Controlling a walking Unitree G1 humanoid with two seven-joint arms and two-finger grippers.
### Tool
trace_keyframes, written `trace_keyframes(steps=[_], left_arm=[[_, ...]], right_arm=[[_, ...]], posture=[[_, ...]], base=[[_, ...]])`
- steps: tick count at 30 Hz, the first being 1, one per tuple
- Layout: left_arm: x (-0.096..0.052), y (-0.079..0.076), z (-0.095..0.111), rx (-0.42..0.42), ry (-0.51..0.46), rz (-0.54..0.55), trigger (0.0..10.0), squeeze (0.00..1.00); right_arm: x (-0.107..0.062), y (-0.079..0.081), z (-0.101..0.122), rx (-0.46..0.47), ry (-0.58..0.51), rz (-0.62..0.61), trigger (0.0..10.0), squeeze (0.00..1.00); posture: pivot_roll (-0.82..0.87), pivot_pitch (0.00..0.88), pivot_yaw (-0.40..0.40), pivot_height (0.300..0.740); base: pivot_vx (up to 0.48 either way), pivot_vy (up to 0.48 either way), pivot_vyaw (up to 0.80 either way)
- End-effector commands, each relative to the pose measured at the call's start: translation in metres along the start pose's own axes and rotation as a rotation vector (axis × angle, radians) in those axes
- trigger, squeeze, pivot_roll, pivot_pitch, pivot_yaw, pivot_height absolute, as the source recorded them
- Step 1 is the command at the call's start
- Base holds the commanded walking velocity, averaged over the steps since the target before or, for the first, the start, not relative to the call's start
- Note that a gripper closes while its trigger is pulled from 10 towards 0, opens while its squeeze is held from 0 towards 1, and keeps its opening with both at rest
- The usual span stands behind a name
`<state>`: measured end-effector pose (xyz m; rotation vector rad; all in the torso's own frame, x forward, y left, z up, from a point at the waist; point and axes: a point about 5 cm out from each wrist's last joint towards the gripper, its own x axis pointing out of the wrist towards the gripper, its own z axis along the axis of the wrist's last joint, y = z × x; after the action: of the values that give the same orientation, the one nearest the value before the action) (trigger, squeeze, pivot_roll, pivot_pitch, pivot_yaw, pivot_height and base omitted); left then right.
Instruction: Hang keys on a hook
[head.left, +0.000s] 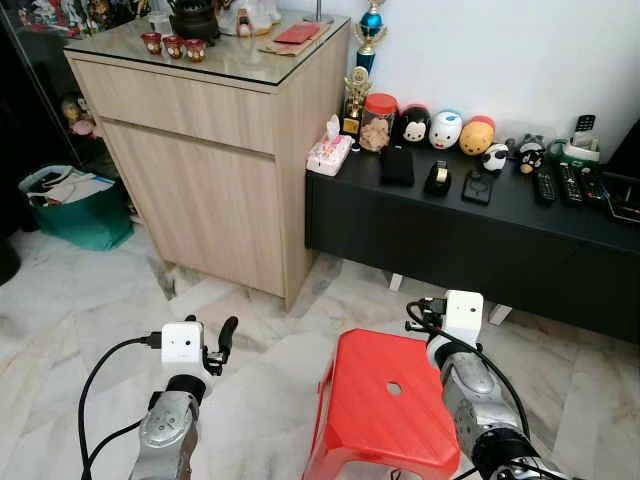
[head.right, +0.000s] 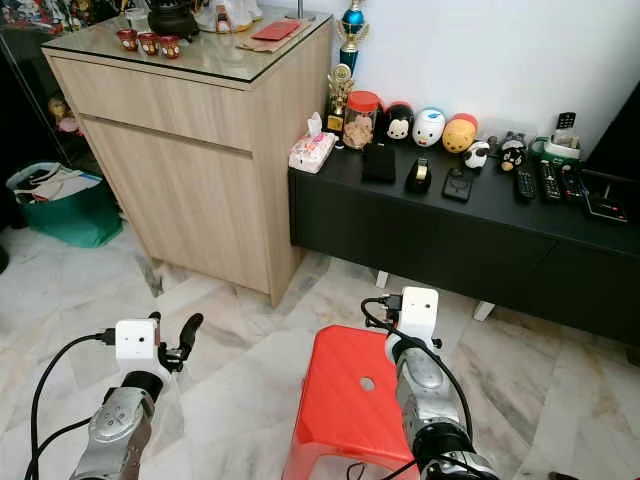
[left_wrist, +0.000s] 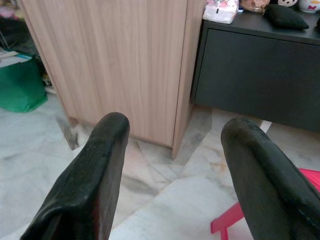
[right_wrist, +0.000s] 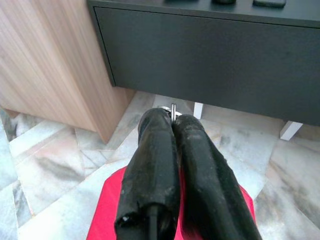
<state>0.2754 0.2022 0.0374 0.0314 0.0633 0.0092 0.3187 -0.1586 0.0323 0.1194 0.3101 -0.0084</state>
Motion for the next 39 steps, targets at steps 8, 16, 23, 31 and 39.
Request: trace_keyframes(steps=[8, 16, 23, 31, 39], left_arm=[[-0.0014, -0.0044, -0.0009, -0.003, 0.002, -0.020, 10.0, 0.00], [-0.0010, -0.0048, 0.0003, 0.006, -0.002, -0.032, 10.0, 0.00], [-0.0006, -0.0060, 0.0015, 0.011, -0.006, -0.040, 10.0, 0.00], [-0.0010, -0.0056, 0.0039, 0.015, -0.016, -0.043, 10.0, 0.00], [-0.0023, -0.0046, 0.0077, 0.019, -0.032, -0.043, 10.0, 0.00]], right_arm=[[0.0010, 0.0032, -0.0020, -0.007, 0.030, 0.023, 10.0, 0.00], [0.0008, 0.0076, -0.0052, -0.028, 0.059, 0.051, 10.0, 0.00], [0.0010, 0.0051, -0.0035, -0.014, 0.055, 0.036, 10.0, 0.00], [0.0020, 0.0036, -0.0019, 0.000, 0.073, 0.028, 10.0, 0.00], [0.0034, 0.0021, 0.0019, 0.004, 0.085, 0.030, 10.0, 0.00]], posture=[[0.11, 0.000, -0.074, 0.740], [0.11, 0.000, -0.068, 0.740], [0.11, 0.000, -0.067, 0.740], [0.11, 0.000, -0.070, 0.740], [0.11, 0.000, -0.077, 0.740]], base=[[-0.286, 0.000, 0.00], [-0.290, 0.000, 0.00], [-0.295, 0.000, 0.00], [-0.299, 0.000, 0.00], [-0.304, 0.000, 0.00]])
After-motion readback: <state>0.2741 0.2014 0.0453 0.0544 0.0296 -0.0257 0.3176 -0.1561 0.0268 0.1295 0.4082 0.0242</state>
